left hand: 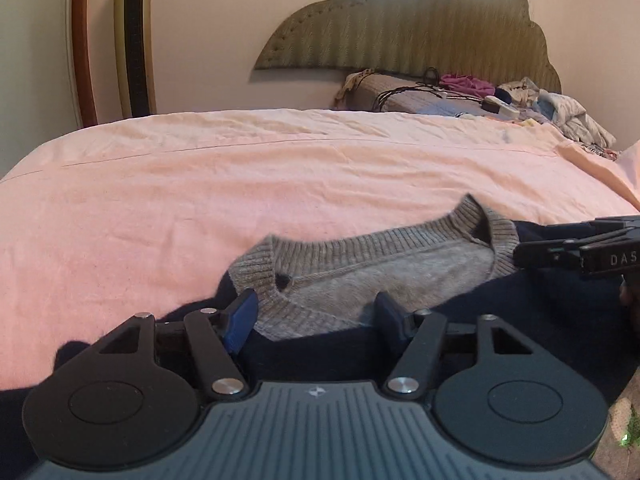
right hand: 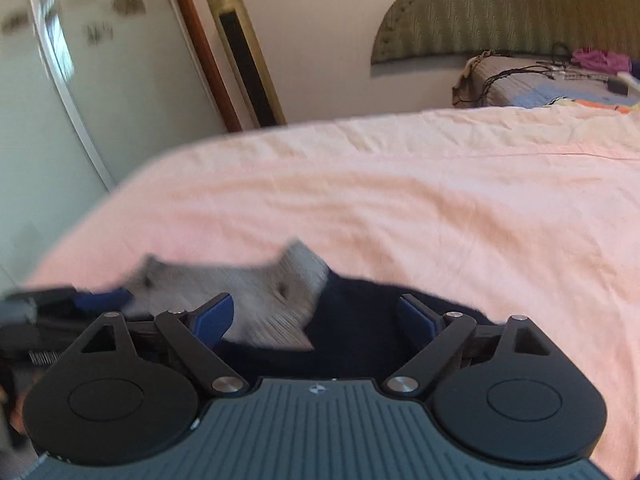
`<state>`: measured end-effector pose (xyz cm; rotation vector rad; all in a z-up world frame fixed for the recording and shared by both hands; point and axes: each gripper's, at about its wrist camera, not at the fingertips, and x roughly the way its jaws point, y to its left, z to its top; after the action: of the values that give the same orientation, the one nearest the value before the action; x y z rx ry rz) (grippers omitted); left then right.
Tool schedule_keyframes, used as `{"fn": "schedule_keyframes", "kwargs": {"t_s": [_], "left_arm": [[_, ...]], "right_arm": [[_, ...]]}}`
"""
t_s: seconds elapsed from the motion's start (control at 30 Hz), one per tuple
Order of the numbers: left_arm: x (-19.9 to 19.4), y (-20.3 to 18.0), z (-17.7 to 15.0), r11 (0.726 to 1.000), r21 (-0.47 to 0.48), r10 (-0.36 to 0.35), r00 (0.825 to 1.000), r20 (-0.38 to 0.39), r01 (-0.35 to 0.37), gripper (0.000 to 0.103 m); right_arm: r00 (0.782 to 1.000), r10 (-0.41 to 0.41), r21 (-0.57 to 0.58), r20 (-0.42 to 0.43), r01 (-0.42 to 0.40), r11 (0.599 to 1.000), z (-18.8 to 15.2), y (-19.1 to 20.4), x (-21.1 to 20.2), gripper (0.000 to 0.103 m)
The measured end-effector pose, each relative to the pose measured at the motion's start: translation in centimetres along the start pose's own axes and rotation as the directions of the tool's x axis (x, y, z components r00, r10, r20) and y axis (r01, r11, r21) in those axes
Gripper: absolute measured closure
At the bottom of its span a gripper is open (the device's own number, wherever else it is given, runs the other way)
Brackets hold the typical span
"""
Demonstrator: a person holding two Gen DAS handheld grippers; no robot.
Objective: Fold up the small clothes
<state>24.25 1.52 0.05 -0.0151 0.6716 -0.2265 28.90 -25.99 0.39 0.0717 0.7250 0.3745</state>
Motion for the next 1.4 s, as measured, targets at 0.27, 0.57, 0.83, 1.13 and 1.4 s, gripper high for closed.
{"fn": "schedule_keyframes", "kwargs": {"t_s": [0.27, 0.57, 0.83, 1.13, 1.4], "left_arm": [[-0.2, -1.0, -0.3, 1.0, 0.022, -0.011, 1.0, 0.001, 0.011, 0.024], [-10.9, -0.8, -2.7, 0.994, -0.102, 0.067, 0.969, 0.238, -0.044, 0.023], [-24.0, 12.3, -12.9, 0.779, -0.622, 0.281, 0.93, 0.236, -0.077, 0.02], [-24.4, 24.6, -16.8, 0.333, -0.942, 0.394, 0.903, 0.172, 0.034, 0.02], [-20.5, 22.4, -12.7, 0.437, -0.882, 0.467, 0.883, 0.053, -0.178, 0.096]], "right_arm": [[0.981, 0.186, 0.181, 0.06, -0.194, 0.964, 1.9, 0.8, -0.9, 0.014], [0.989, 0.15, 0.16, -0.002, -0.148, 0.976, 1.1, 3.3, -1.3, 0.004], [0.984, 0.172, -0.018, 0.04, -0.171, 0.985, -5.6, 5.2, -5.2, 0.0], [0.989, 0.138, -0.027, 0.048, -0.137, 0.99, -5.6, 5.8, -4.9, 0.0], [0.978, 0.19, 0.061, 0.081, -0.196, 0.979, -5.6, 4.3, -5.0, 0.0]]}}
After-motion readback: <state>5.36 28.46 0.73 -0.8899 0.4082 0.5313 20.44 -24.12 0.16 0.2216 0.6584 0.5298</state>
